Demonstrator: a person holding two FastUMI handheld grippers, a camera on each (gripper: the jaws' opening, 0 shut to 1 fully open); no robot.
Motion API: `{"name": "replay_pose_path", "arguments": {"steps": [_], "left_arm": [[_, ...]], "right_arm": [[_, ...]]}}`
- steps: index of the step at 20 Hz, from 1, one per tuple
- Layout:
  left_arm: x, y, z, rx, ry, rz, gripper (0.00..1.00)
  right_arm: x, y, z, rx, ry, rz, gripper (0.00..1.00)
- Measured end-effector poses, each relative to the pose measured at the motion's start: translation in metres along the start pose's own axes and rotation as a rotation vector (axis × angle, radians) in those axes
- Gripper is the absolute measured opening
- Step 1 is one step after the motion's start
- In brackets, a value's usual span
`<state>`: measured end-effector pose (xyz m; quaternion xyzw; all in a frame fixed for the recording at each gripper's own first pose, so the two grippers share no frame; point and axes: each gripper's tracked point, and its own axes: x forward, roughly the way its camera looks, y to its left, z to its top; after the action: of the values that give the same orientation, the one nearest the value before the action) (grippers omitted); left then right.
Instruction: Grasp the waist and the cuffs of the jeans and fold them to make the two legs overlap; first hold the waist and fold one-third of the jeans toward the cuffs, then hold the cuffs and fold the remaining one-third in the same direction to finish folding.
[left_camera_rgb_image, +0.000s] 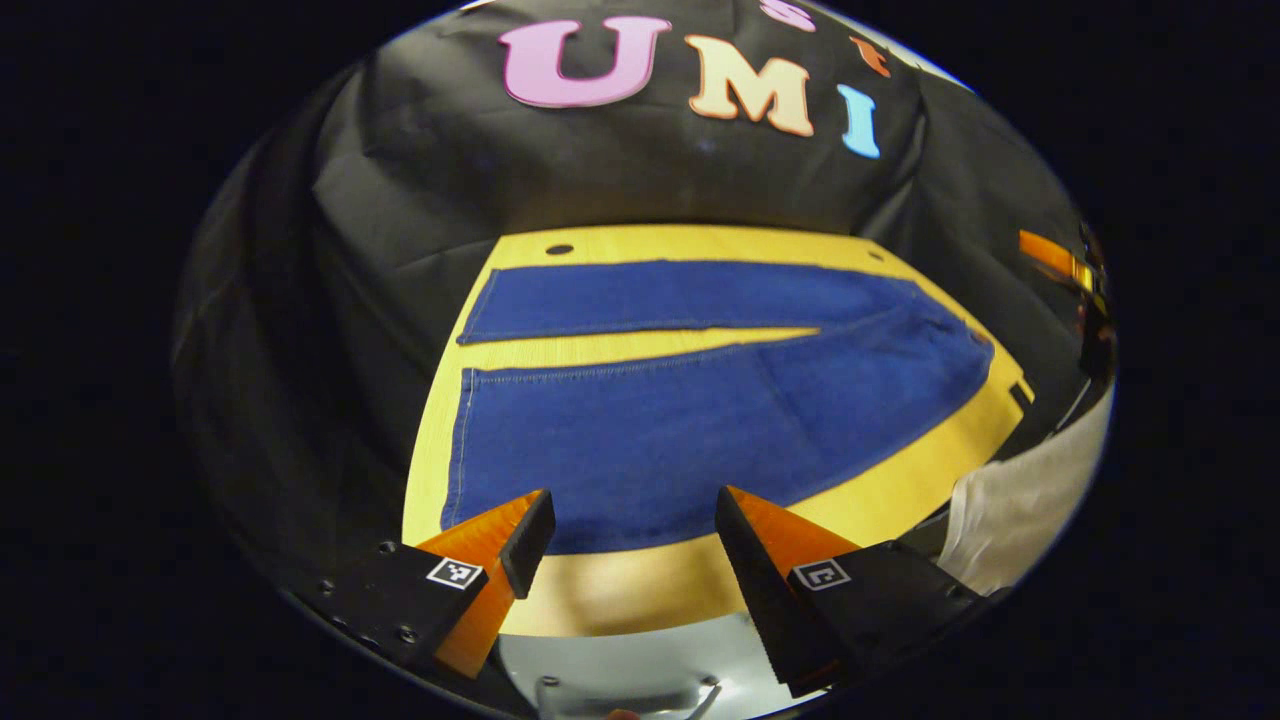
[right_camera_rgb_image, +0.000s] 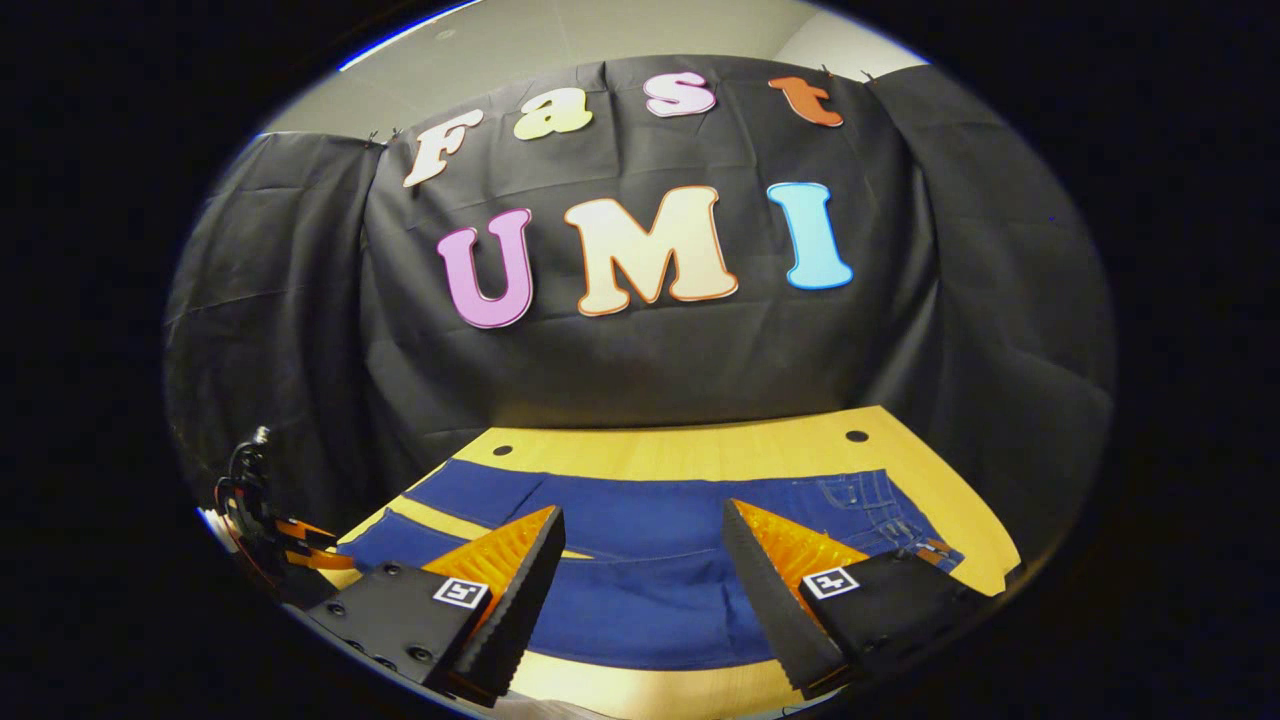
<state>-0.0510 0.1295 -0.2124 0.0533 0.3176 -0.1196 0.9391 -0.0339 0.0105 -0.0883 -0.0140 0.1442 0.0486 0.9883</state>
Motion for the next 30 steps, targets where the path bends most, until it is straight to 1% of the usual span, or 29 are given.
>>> {"name": "replay_pose_path", "arguments": {"steps": [1,2,3,6,7,8,9,11,13,15,17,18,19,20,21,22,23,25,27,30], "left_arm": [[0.000,0.006,-0.007,0.041,0.042,-0.015,0.96],[0.003,0.012,-0.017,0.088,0.083,-0.025,0.96],[0.005,0.020,-0.024,0.143,0.123,-0.034,0.96],[0.013,0.040,-0.041,0.282,0.237,-0.057,0.95],[0.014,0.044,-0.046,0.343,0.279,-0.064,0.95],[0.013,0.047,-0.050,0.409,0.313,-0.071,0.99],[0.012,0.051,-0.052,0.475,0.341,-0.076,0.96],[0.012,0.050,-0.053,0.564,0.380,-0.095,0.96],[0.011,0.047,-0.055,0.603,0.412,-0.129,0.96],[0.021,0.049,-0.057,0.640,0.439,-0.142,0.96],[0.022,0.049,-0.061,0.662,0.473,-0.155,0.95],[0.024,0.047,-0.059,0.664,0.473,-0.160,0.96],[0.026,0.048,-0.059,0.670,0.486,-0.168,0.93],[0.025,0.046,-0.060,0.669,0.491,-0.185,1.00],[0.025,0.045,-0.063,0.672,0.509,-0.205,0.94],[0.026,0.043,-0.064,0.676,0.522,-0.227,0.93],[0.026,0.042,-0.065,0.673,0.541,-0.242,0.91],[0.025,0.038,-0.071,0.638,0.585,-0.272,0.89],[0.024,0.041,-0.071,0.600,0.621,-0.273,0.86],[0.026,0.038,-0.070,0.624,0.643,-0.272,0.85]], "right_arm": [[-0.001,0.001,-0.004,-0.003,0.017,0.005,0.98],[-0.002,0.001,-0.010,-0.007,0.033,0.011,0.94],[-0.002,0.002,-0.014,-0.010,0.050,0.014,0.98],[-0.005,0.002,-0.023,-0.019,0.086,0.018,0.98],[-0.006,0.002,-0.022,-0.017,0.087,0.018,0.98],[-0.007,0.002,-0.023,-0.010,0.088,0.017,0.98],[-0.006,0.000,-0.023,0.000,0.090,0.015,0.98],[-0.007,-0.003,-0.027,0.012,0.095,0.003,0.98],[-0.008,-0.009,-0.033,0.024,0.108,-0.011,0.98],[-0.009,-0.014,-0.037,0.039,0.119,-0.020,0.98],[-0.009,-0.019,-0.040,0.045,0.128,-0.030,0.98],[-0.009,-0.022,-0.042,0.043,0.133,-0.037,0.93],[-0.008,-0.024,-0.043,0.041,0.139,-0.042,0.93],[-0.008,-0.027,-0.045,0.041,0.146,-0.046,0.98],[-0.007,-0.028,-0.048,0.042,0.155,-0.049,0.93],[-0.007,-0.029,-0.052,0.045,0.164,-0.051,0.98],[-0.007,-0.030,-0.055,0.048,0.171,-0.050,0.98],[-0.004,-0.031,-0.057,0.049,0.177,-0.046,0.98],[-0.002,-0.031,-0.058,0.048,0.182,-0.043,0.98],[0.002,-0.032,-0.059,0.050,0.177,-0.036,0.98]]}}
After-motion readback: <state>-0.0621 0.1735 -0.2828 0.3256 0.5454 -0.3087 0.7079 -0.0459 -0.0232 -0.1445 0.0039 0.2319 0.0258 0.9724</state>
